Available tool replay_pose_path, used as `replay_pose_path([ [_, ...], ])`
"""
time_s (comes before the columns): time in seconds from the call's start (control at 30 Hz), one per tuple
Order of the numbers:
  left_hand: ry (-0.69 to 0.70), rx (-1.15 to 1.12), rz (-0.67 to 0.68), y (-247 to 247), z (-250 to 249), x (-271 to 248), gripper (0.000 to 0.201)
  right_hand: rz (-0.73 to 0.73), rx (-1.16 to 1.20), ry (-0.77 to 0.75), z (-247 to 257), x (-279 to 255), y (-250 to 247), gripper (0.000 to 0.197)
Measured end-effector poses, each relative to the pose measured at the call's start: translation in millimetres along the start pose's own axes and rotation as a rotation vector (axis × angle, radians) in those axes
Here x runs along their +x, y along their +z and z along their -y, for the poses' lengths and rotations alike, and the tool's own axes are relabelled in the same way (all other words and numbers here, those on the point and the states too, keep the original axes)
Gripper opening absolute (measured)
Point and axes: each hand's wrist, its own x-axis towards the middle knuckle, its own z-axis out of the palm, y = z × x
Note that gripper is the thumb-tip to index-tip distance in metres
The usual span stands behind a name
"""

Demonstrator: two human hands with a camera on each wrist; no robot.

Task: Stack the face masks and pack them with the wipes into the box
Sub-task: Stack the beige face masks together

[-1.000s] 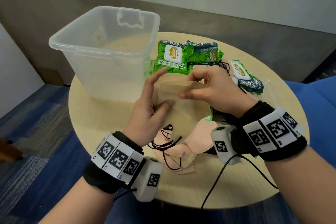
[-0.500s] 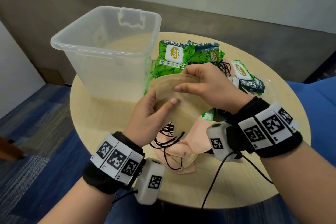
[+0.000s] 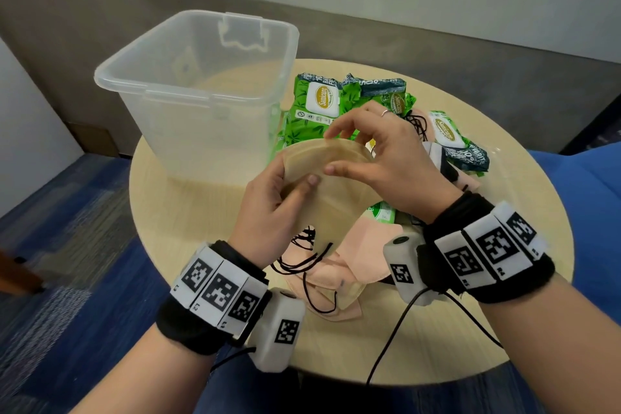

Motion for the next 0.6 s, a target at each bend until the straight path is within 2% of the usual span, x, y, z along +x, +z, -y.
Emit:
replay_pose_path([
  [0.13, -0.022, -0.015, -0.01, 0.8, -0.4, 0.2, 0.024, -0.037, 0.029, 0.005, -0.6, -2.3, -0.9, 0.04],
  [0.2, -0.03, -0.035, -0.008, 1.3, -0.3, 0.0, 0.025, -0.04, 0.025, 0.002, -0.8, -3.3, -1.4, 0.036],
  [0.4, -0.032, -0.024, 0.001, 2.2, -1.8, -1.1, 0.025, 0.057, -0.01, 0.096, -2.1, -1.6, -3.3, 0.024],
  [0.6, -0.005, 0.024, -0.03, -1.0, -4.7, -1.9, 0.027, 0.153, 0.017, 0.098, 1.5, 2.9, -8.6, 0.02],
])
